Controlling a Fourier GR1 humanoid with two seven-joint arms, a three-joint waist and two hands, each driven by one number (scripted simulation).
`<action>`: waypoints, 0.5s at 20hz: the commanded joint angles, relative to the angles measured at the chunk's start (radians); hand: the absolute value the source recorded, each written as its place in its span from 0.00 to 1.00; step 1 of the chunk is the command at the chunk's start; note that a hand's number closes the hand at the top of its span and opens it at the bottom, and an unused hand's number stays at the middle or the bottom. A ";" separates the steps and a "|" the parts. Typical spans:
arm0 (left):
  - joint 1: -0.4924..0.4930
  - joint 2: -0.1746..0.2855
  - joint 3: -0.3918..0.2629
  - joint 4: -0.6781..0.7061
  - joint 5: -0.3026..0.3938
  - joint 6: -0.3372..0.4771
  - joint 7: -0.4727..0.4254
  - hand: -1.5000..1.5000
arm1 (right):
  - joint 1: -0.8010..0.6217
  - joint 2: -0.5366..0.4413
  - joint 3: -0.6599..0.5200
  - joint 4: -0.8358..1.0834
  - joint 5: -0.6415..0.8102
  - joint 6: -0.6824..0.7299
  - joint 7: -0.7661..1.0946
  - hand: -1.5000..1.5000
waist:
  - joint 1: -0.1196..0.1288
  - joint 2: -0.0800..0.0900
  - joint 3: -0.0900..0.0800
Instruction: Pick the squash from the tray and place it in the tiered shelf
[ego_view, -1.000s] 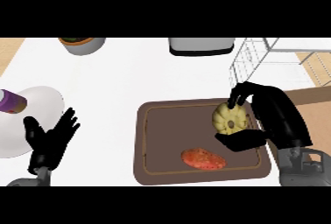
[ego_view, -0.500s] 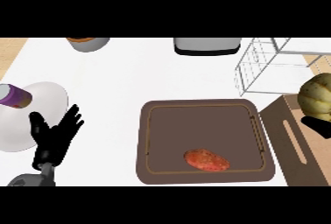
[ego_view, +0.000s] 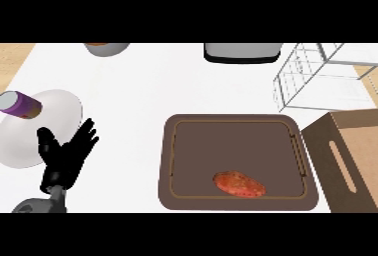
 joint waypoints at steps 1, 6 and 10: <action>-0.005 0.010 0.011 -0.012 0.002 -0.020 0.044 0.50 | -0.118 -0.072 -0.004 0.215 0.032 0.010 -0.076 1.00 | 0.010 0.004 -0.002; 0.017 -0.027 -0.017 -0.058 -0.040 0.023 0.063 0.50 | -0.160 -0.098 0.021 0.447 0.100 -0.002 -0.287 1.00 | 0.013 0.005 -0.001; -0.010 -0.021 0.020 0.011 -0.035 -0.025 0.015 0.50 | -0.247 -0.107 0.083 0.570 0.122 0.029 -0.334 1.00 | 0.011 0.005 -0.002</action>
